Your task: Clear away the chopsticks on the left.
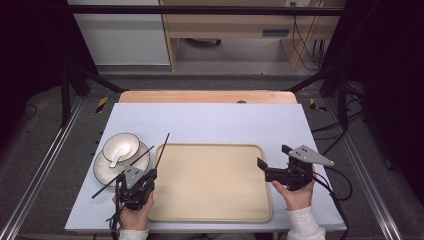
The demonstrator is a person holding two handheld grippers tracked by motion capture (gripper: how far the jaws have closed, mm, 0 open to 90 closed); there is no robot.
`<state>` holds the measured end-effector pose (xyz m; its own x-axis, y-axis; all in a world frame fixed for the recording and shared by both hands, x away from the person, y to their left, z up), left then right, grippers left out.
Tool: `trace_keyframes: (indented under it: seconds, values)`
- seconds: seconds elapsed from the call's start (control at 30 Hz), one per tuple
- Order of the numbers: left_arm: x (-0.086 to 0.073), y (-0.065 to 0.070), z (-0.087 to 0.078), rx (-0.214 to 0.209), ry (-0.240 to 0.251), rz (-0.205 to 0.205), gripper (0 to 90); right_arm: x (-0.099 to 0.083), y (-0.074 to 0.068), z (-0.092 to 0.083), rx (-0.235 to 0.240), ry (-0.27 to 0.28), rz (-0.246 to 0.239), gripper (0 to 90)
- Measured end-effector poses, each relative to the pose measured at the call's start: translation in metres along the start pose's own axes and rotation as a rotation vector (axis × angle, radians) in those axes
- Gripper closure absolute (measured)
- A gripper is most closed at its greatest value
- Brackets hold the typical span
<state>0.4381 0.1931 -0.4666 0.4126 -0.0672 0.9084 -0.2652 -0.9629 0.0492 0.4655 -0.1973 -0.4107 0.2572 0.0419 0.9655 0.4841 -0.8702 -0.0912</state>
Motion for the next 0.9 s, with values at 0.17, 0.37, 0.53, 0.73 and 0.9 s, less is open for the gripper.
trace_keyframes:
  seconds: [0.17,0.37,0.53,0.73,0.9]
  values:
    - [-0.008,0.003,0.005,0.002,0.0,-0.039,85.0,-0.002,0.0,0.002,0.0,-0.011,-0.008,3.6]
    - [-0.019,0.006,0.007,0.025,-0.011,-0.054,85.0,-0.002,0.0,0.002,-0.006,-0.011,-0.003,3.6]
    - [-0.026,0.004,0.009,0.043,-0.022,-0.072,85.0,-0.002,-0.001,0.002,-0.005,-0.01,-0.006,3.8]
    - [-0.035,0.003,0.015,0.06,-0.057,-0.069,85.0,-0.003,-0.002,0.003,-0.003,-0.017,-0.006,3.9]
    - [-0.04,0.005,0.019,0.071,-0.077,-0.061,85.0,-0.003,-0.002,0.003,-0.005,-0.017,-0.008,3.9]
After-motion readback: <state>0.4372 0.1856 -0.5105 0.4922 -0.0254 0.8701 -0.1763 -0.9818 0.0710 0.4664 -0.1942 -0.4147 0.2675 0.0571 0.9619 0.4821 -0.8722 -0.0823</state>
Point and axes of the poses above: each handheld gripper's, and its own axes: z roughly forward along the jaws, x roughly out of its top, y roughly to its right, the point moved 5 cm from there along z, roughly forward along the jaws, and after that the axes turned 6 degrees about y, right-handed, at the moved point
